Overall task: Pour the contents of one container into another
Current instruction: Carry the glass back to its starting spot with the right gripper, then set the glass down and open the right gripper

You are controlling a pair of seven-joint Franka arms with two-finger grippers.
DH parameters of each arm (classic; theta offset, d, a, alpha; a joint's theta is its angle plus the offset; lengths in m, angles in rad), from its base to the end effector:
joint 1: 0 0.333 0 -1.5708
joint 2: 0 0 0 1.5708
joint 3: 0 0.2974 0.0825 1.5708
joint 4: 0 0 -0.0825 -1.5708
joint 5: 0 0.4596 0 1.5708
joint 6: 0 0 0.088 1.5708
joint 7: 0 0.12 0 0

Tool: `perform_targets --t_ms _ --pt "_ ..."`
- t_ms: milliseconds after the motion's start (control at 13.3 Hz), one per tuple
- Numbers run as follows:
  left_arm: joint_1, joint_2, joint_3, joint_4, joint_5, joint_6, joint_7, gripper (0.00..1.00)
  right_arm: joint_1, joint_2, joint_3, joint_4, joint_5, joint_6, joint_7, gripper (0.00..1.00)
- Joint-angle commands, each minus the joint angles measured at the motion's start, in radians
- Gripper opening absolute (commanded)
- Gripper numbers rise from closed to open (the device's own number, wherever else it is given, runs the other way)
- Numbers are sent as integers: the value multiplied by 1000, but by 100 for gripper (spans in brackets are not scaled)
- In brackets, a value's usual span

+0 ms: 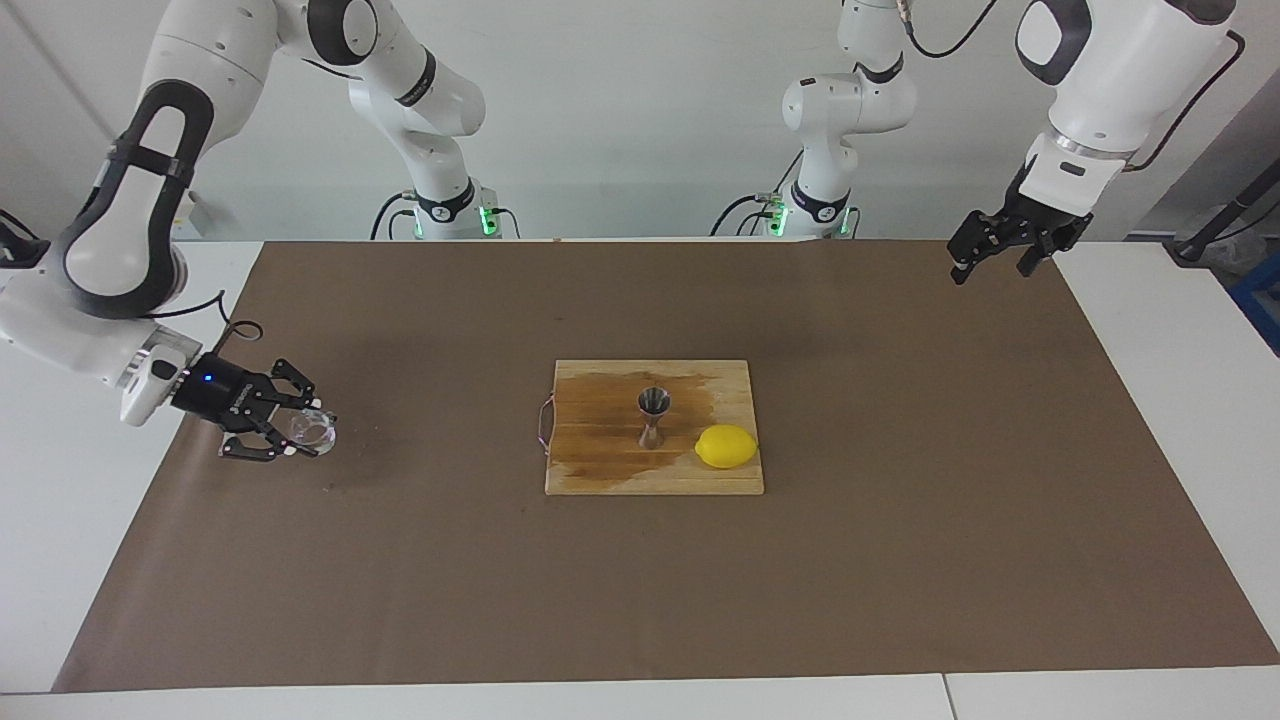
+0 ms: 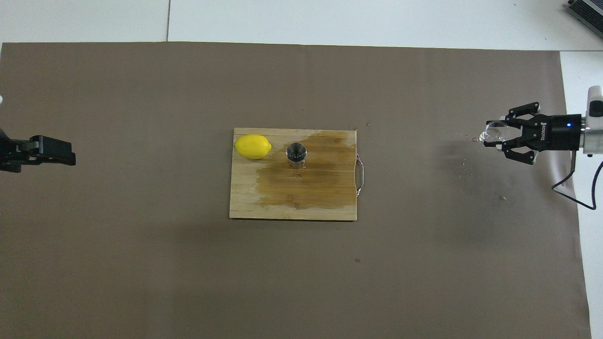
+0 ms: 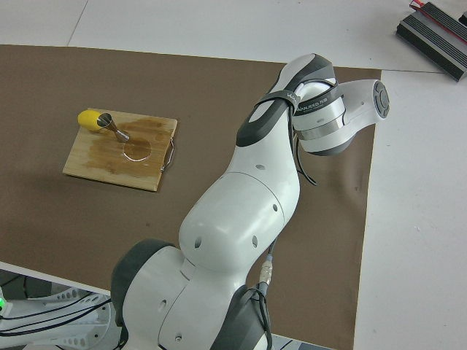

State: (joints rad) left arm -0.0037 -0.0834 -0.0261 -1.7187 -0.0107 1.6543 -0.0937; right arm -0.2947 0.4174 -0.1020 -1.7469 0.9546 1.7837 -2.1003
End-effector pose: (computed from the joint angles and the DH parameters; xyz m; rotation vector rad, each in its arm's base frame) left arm 0.6114 -0.0199 0.5706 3.1302 0.1014 0.0288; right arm 0.6624 -0.1864 0.2712 -1.9145 -1.4586 -0.8849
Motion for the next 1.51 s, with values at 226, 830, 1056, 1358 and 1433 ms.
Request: perform_targets --t_ms 226,830,1056,1358,1433 --pt "-2 -22 0 -35 2 13 22 100 -75 -5 13 -137 147 68 -184 0" --pt "-4 -36 0 -65 5 39 25 100 -66 21 15 -190 61 23 -299 0" --pt "-4 -36 0 -64 3 41 25 100 -64 21 15 -204 61 20 -303 0" --pt "-2 -36 -2 -64 2 41 25 100 -67 21 13 -220 56 33 -334 0" --pt "-2 -36 -2 -64 0 41 25 100 -69 21 15 -220 50 40 -340 0"
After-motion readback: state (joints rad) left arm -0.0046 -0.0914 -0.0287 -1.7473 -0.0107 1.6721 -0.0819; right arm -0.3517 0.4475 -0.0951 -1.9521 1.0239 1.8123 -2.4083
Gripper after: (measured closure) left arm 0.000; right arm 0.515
